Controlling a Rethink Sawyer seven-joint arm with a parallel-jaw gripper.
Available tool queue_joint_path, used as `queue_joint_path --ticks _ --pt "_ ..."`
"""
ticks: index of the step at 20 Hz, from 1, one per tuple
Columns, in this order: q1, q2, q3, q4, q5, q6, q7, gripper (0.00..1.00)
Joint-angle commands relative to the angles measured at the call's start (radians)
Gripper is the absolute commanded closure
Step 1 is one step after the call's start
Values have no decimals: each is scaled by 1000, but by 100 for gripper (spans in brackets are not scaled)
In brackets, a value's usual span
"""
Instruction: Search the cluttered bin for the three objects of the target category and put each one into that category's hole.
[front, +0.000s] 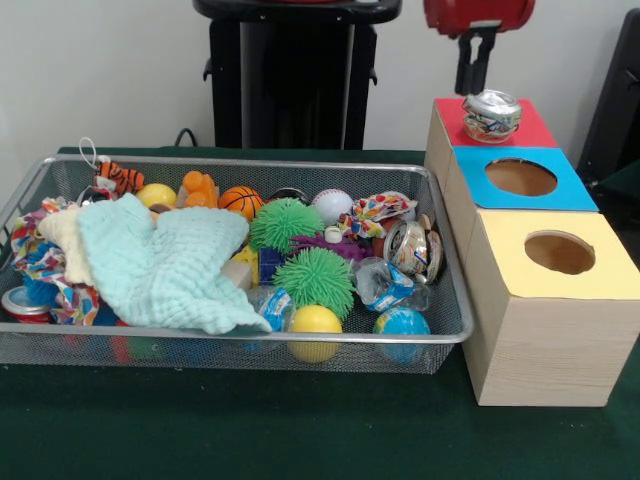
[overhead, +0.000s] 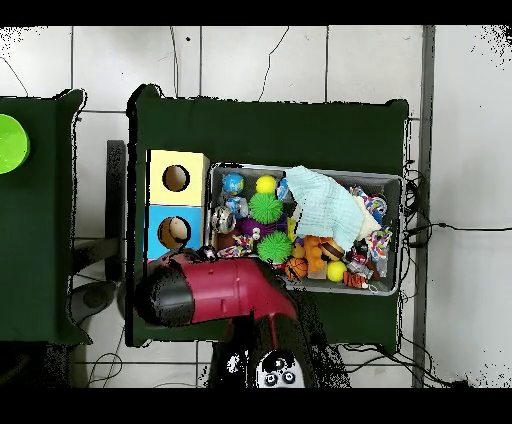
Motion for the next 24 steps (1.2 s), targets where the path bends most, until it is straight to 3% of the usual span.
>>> queue_joint_path --ticks 1,4,6,8,11,15,24 --pt "77 -114 -6 91 1 105 137 100" --pt "85 -182 -43 46 -38 198 76 100" --pt "69 -220 -40 43 -23 258 35 100" --pt "56 -218 -16 77 -4 217 22 100" --pt "66 -144 12 131 7 61 97 100" --pt "102 -71 1 130 -4 -25 178 100" --pt "175 41 -49 132 -16 -178 244 100"
